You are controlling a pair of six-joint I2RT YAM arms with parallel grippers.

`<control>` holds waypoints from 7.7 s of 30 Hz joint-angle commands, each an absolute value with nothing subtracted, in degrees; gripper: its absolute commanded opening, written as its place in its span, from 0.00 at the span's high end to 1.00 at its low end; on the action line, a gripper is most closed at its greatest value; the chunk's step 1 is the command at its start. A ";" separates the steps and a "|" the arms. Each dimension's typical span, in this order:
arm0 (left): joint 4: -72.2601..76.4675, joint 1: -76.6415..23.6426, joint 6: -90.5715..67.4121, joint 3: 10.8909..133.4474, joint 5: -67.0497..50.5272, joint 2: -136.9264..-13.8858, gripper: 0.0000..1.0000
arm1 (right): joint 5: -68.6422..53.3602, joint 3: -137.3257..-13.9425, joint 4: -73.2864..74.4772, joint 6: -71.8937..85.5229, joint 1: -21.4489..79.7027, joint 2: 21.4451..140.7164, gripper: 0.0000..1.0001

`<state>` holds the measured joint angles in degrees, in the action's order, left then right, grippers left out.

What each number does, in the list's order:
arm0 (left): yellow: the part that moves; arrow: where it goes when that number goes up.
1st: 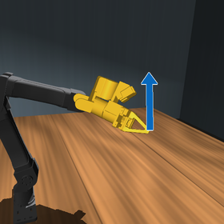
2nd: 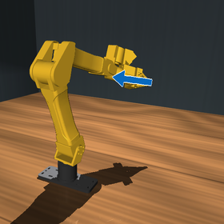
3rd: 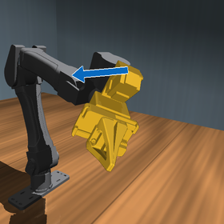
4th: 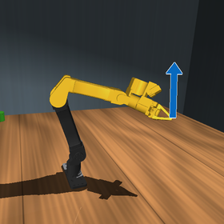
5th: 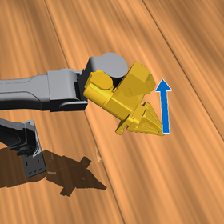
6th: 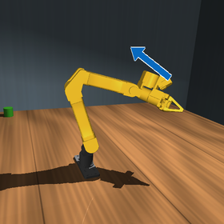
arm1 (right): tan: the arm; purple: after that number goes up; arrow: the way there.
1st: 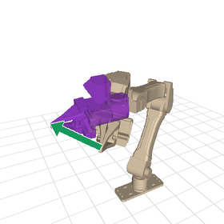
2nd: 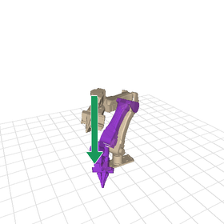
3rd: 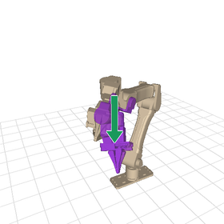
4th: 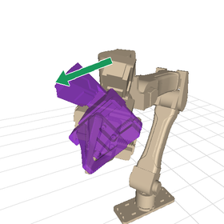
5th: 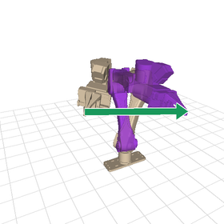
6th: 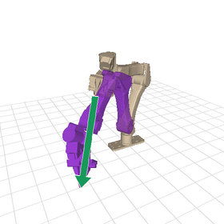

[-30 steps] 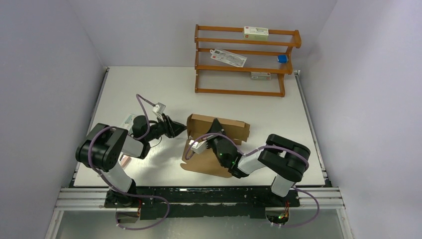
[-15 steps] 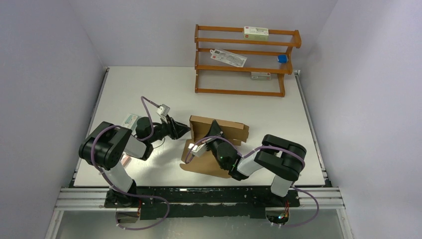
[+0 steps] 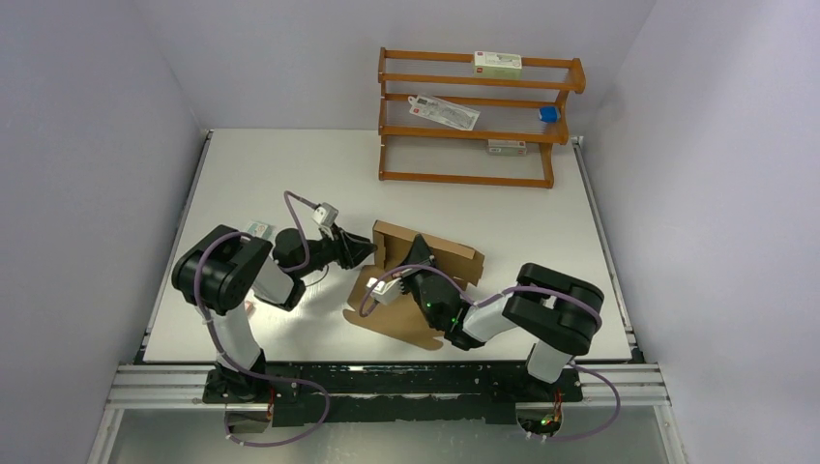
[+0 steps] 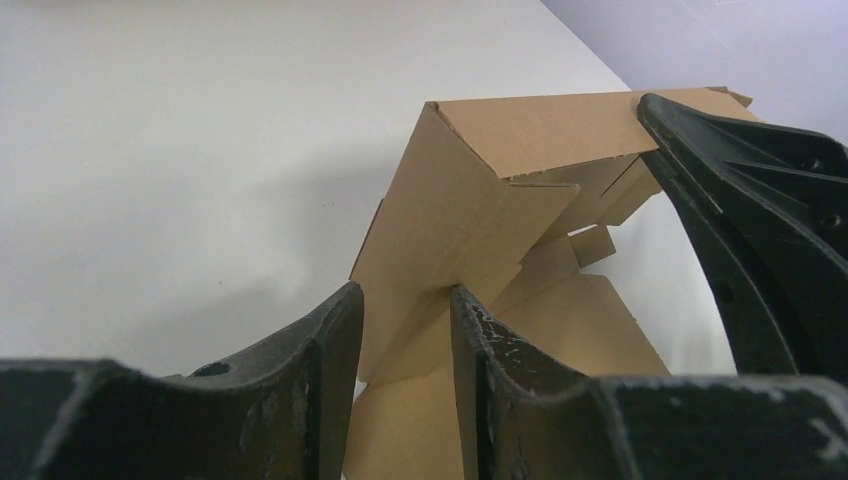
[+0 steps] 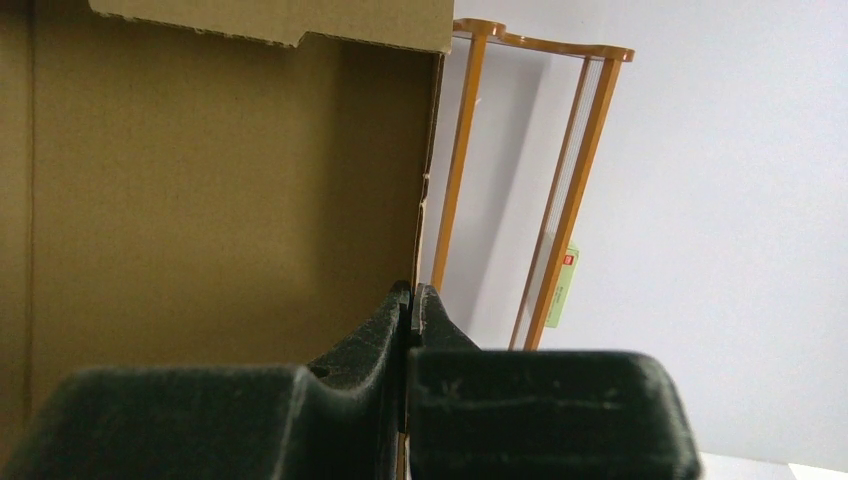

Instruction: Fold the paper box

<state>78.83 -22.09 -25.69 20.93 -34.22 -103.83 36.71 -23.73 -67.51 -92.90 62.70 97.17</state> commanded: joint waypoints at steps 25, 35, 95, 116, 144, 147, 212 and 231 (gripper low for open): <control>92.34 -30.41 -24.98 23.96 -12.68 -110.79 0.79 | 26.50 -28.87 -42.37 -80.63 64.87 91.52 1.00; 97.46 -35.55 -26.65 22.43 4.24 -112.11 0.79 | 23.07 -32.21 -32.00 -74.59 64.94 90.12 1.00; 93.65 -44.90 -16.52 15.38 23.61 -103.68 0.95 | 13.27 -44.18 -26.36 -44.75 58.21 91.10 0.52; 90.02 -44.30 -12.41 16.42 21.53 -103.11 0.95 | -8.93 -60.36 -6.69 -12.24 43.17 82.64 0.34; 89.14 -44.12 -11.39 19.26 22.65 -105.43 0.95 | -39.09 -67.92 -2.60 20.32 34.01 105.06 0.41; 90.98 -44.12 -12.21 20.05 23.05 -107.21 0.90 | -40.66 -67.51 -3.48 21.39 33.71 105.36 0.42; 47.82 -54.37 -21.61 31.02 67.55 -103.47 0.84 | -49.90 -61.54 -8.69 26.85 31.94 103.49 0.51; 66.67 -54.17 -16.17 18.87 51.26 -94.92 0.51 | -47.20 -62.59 -6.87 23.53 31.91 102.28 0.49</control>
<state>62.15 -54.52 -17.89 20.38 55.00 -96.77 -47.05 -62.54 -9.17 25.02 31.94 104.47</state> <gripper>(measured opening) 0.460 0.503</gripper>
